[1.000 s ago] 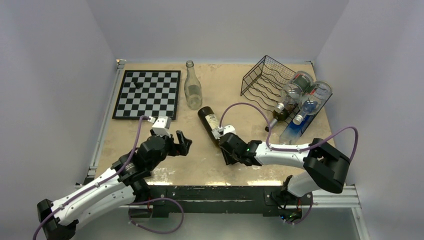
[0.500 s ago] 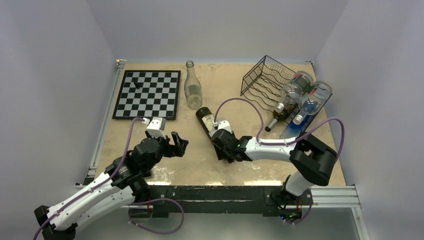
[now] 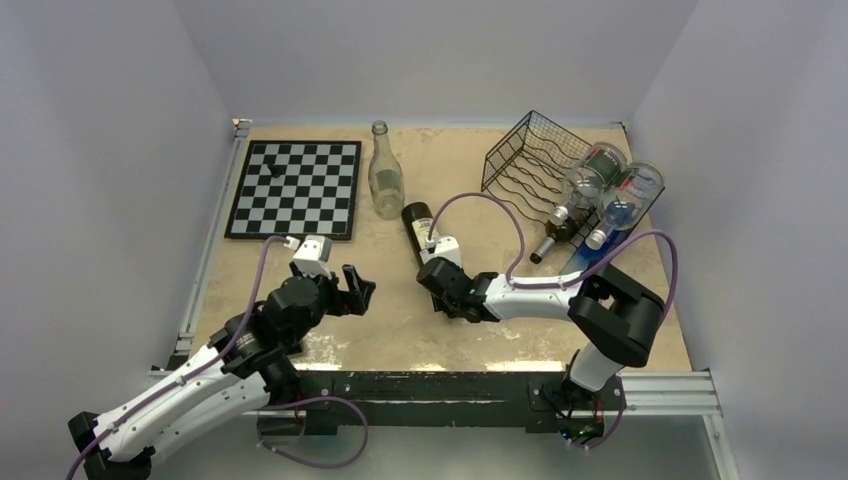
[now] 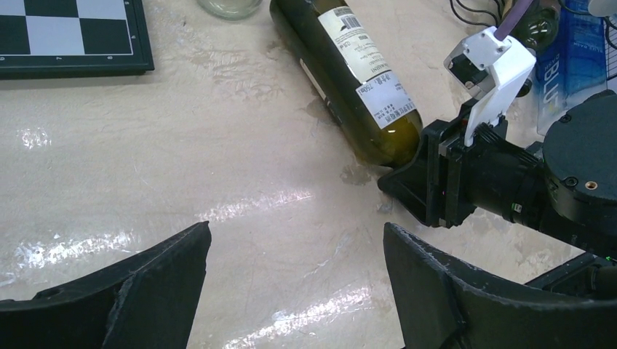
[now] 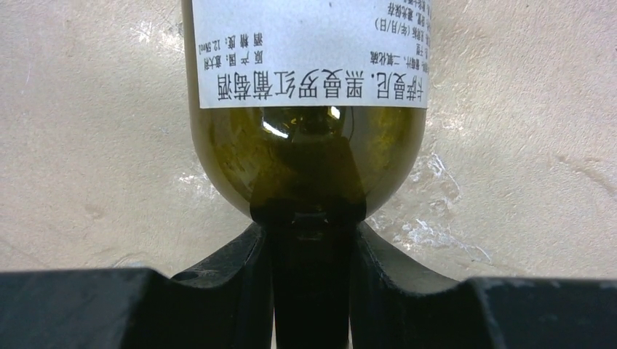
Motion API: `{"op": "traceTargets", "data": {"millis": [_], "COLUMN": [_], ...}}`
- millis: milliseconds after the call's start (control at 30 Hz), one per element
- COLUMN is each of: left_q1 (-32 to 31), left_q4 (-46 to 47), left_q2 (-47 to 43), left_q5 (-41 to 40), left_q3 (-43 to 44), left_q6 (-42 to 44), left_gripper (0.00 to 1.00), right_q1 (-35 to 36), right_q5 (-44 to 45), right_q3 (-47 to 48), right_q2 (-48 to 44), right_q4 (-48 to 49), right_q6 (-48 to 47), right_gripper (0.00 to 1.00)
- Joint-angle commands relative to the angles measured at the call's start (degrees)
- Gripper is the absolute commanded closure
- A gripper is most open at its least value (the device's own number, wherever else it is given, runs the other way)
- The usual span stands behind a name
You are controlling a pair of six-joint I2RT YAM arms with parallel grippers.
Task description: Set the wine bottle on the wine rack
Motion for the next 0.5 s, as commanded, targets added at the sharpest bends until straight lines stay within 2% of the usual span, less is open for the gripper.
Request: {"op": "traceTargets", "data": {"millis": [0,233,467], "left_q1": [0.29,0.3,0.25], "left_q4": [-0.51,-1.28,-1.61], "left_q2": [-0.64,-1.4,-1.57], "left_q5": [-0.9,-0.94,-0.46], "left_q3": [3.02,3.18,3.23], "left_q6": [1.44,1.38,1.22], "left_gripper": [0.08,0.08,0.08], "right_q1": [-0.42,-0.42,-0.49], "right_q5": [3.43,5.4,6.51], "right_q3": [-0.75,-0.32,1.58], "right_q2": [-0.02,-11.7,-16.5], "right_q4": [-4.48,-10.35,-12.29], "right_q6": [2.3,0.93,-3.31], "right_gripper": [1.0,1.0,1.0]}}
